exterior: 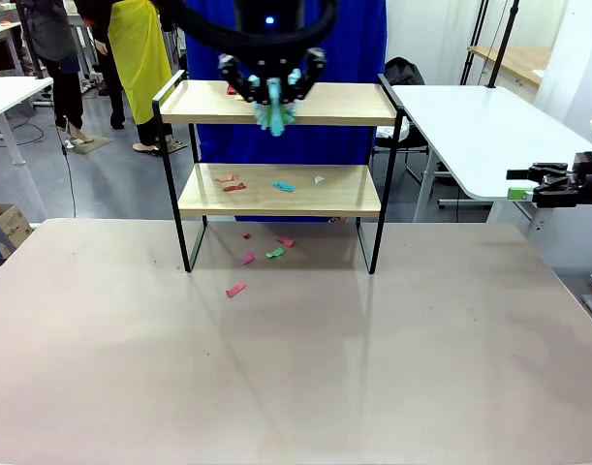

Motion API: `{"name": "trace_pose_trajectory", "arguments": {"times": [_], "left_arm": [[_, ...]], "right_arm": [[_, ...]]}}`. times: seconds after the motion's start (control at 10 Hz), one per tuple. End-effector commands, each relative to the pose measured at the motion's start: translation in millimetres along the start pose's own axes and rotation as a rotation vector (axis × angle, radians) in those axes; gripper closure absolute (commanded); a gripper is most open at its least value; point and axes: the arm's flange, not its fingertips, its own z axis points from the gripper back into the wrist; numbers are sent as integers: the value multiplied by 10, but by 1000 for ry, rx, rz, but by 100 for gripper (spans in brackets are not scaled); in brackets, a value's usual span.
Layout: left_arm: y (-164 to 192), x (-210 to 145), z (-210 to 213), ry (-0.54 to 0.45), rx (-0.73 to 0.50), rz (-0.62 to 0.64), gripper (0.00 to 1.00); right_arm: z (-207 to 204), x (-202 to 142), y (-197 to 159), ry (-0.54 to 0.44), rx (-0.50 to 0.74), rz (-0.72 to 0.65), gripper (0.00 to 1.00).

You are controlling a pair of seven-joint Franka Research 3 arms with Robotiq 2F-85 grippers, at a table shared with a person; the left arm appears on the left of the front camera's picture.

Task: Clean the shelf.
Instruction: Clean the specific section of the Shelf indicated by the human with the Duster.

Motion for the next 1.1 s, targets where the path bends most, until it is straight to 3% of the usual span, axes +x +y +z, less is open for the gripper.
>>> {"name": "trace_pose_trajectory", "arguments": {"times": [0.0,0.4,0.6,0.7,0.8,1.0], "left_arm": [[494,-93,-75,34,80,23,87],[1231,-10,209,-44,316,40,87],[1219,-58,404,-86,300,-9,87],[1125,-99,489,-97,221,-64,87],[1176,-5,341,-54,280,17,87],[1121,-71,459,-74,269,-14,87]], "right_arm": [[-13,26,43,2,-5,6,0],[-13,26,43,2,-5,6,0],[-13,26,43,2,-5,6,0],[-13,26,43,2,-5,6,0],[-13,26,43,2,-5,6,0],[-13,26,43,2,-5,6,0]]}}
